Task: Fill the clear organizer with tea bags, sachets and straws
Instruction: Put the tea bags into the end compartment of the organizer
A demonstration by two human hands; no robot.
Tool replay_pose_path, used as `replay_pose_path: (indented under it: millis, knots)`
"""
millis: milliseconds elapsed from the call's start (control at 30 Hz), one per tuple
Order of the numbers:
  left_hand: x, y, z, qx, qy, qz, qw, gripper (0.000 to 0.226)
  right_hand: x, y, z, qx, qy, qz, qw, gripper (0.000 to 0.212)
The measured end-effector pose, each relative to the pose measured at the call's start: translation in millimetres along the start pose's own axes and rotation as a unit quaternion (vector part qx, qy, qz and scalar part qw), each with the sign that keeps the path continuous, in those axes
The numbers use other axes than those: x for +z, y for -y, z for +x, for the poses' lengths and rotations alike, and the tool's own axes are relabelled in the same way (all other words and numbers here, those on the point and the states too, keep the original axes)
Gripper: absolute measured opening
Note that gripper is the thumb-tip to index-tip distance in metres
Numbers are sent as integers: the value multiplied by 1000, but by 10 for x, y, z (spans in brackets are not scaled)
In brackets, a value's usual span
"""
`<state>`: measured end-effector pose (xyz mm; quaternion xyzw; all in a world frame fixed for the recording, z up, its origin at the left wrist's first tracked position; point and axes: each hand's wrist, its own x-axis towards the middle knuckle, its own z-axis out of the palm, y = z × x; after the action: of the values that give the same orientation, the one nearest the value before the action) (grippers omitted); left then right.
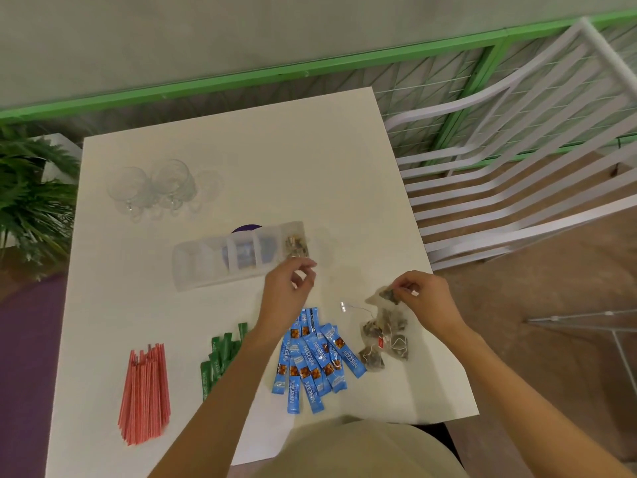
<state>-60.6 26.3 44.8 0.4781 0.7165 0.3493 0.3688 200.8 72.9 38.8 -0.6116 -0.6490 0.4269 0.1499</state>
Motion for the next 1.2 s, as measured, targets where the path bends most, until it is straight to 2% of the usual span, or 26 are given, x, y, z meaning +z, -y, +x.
replay_pose_path:
  millis: [133, 233, 367, 567, 667, 800, 967, 1067, 1200]
  knots:
    - [226, -25, -179, -67, 78, -50, 993, 17, 58, 200, -33, -15, -6, 76, 997, 9]
    - [356, -52, -279, -94, 131, -87, 983, 26, 151, 291, -47, -13, 12, 118, 993, 9]
    - [447, -86, -376, -104, 154, -120, 975, 31, 310, 307, -67, 8, 51, 147, 988, 7]
    - [383, -43, -424, -133, 103, -136, 976, 13, 416, 280, -140, 6, 92, 156, 983, 5]
    - [225, -38, -322, -128, 67, -117, 983, 13, 371, 251, -126, 20, 89, 158, 983, 5]
    - [-68, 0, -25, -93, 1, -85, 992, 16, 238, 116, -81, 6, 60, 54, 997, 9]
    - [-342, 25, 423, -40, -72, 21, 996, 12, 42, -98, -67, 4, 65, -55, 996, 19]
    - [-405, 34, 631, -8, -87, 74, 993, 12, 2, -194, -74, -1, 84, -121, 989, 22]
    - [-375, 31, 758, 4, -82, 100, 992, 24, 30, -274, -92, 3, 117, -160, 980, 24]
